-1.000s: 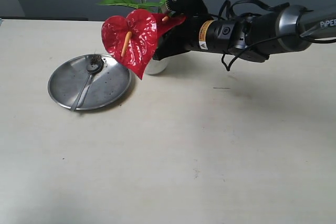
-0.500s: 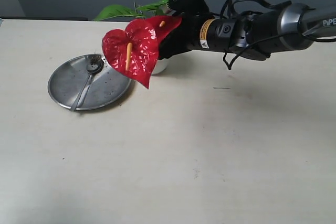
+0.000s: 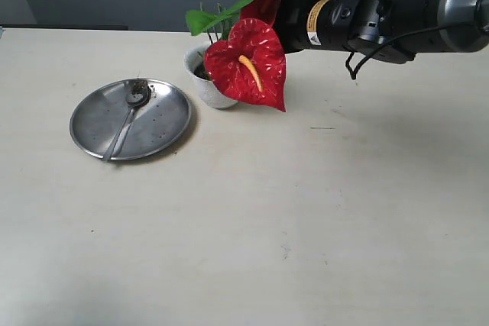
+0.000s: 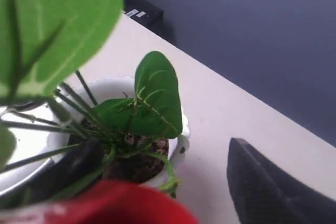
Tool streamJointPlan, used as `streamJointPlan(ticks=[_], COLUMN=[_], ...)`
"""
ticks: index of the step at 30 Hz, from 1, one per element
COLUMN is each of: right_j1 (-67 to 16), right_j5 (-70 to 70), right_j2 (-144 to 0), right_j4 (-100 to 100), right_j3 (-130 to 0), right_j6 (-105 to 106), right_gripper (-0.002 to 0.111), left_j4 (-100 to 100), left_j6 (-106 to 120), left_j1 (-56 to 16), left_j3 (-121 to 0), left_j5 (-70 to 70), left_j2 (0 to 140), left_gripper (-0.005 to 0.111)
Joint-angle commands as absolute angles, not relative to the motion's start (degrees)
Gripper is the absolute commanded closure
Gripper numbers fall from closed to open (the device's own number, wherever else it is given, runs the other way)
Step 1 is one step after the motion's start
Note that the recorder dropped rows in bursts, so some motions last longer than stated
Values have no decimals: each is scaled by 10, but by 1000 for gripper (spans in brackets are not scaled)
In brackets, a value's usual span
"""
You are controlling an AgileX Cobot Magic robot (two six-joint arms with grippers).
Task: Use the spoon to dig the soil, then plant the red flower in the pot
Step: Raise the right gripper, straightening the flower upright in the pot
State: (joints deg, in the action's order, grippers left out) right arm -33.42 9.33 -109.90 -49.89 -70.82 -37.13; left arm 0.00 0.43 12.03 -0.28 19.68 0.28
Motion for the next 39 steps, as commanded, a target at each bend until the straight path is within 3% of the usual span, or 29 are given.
streamJointPlan(ticks=[1, 21, 39], right_j1=[-333, -333, -333], right_j5=[64, 50, 140], right_j2=[-1089, -1049, -1077], right_j4=[-496, -495, -493], right_j3=[-711, -711, -713], right_j6=[-374, -381, -396], right_gripper=[43, 43, 43], left_j4=[0, 0, 0], left_j6=[4, 4, 4], left_j1=[117, 117, 117], left_j3=[0, 0, 0], left_j5=[191, 191, 191], left_j2=[0, 0, 0], left_gripper=[106, 106, 106])
